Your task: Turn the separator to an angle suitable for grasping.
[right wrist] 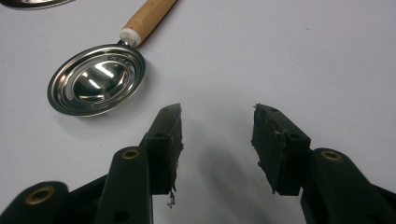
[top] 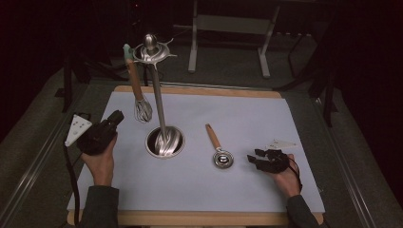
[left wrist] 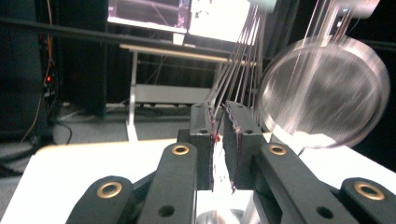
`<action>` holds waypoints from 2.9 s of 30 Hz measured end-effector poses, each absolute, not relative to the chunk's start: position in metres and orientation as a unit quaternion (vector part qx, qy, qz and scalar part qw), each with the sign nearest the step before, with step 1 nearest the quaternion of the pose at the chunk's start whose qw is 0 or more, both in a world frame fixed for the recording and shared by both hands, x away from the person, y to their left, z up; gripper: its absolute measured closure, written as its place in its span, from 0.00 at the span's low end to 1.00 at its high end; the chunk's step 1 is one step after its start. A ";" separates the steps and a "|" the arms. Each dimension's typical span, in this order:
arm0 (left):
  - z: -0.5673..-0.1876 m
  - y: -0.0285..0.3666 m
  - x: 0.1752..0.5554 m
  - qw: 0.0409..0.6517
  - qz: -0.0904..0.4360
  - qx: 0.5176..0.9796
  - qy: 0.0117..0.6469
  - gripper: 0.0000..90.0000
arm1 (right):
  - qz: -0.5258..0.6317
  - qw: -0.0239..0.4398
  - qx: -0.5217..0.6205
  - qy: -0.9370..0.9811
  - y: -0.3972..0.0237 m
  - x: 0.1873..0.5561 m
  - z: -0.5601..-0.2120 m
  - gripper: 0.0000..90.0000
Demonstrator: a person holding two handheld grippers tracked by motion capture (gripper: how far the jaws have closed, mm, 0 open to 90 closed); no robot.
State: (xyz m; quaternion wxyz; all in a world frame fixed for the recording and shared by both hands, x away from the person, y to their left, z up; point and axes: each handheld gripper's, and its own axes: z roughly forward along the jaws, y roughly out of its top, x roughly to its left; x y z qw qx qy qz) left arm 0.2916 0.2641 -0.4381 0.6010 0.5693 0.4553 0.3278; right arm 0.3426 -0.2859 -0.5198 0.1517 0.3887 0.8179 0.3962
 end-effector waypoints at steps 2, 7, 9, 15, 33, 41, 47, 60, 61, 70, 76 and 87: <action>-0.450 0.264 0.289 0.596 0.320 0.573 0.462 0.91 | 0.396 0.151 0.389 0.818 -0.285 0.342 -0.520 0.58; -0.479 0.265 0.282 0.584 0.304 0.579 0.481 0.91 | 0.395 0.152 0.386 0.820 -0.284 0.342 -0.520 0.58; -0.488 0.263 0.278 0.578 0.298 0.585 0.485 0.90 | 0.396 0.153 0.385 0.820 -0.283 0.341 -0.518 0.58; -0.515 0.259 0.275 0.556 0.280 0.604 0.498 0.87 | 0.395 0.152 0.385 0.820 -0.280 0.341 -0.517 0.58; -0.540 0.250 0.280 0.510 0.276 0.634 0.512 0.84 | 0.387 0.139 0.368 0.834 -0.221 0.354 -0.514 0.57; -0.540 0.249 0.280 0.508 0.276 0.636 0.511 0.84 | 0.369 0.122 0.376 0.841 -0.182 0.380 -0.513 0.56; -0.540 0.249 0.280 0.509 0.276 0.635 0.511 0.84 | 0.344 0.110 0.392 0.846 -0.157 0.398 -0.522 0.56; -0.540 0.251 0.280 0.515 0.271 0.632 0.512 0.84 | 0.306 0.119 0.364 0.872 -0.160 0.389 -0.522 0.73; -0.540 0.251 0.280 0.515 0.271 0.631 0.513 0.84 | 0.305 0.118 0.358 0.874 -0.161 0.388 -0.522 0.73; -0.540 0.251 0.280 0.514 0.270 0.632 0.514 0.84 | 0.293 0.108 0.314 0.897 -0.180 0.367 -0.519 0.76; -0.540 0.251 0.280 0.514 0.271 0.631 0.514 0.84 | 0.300 0.070 0.317 0.897 -0.187 0.372 -0.512 0.67; -0.540 0.251 0.280 0.514 0.270 0.631 0.514 0.83 | 0.298 -0.038 0.387 0.872 -0.190 0.391 -0.514 0.72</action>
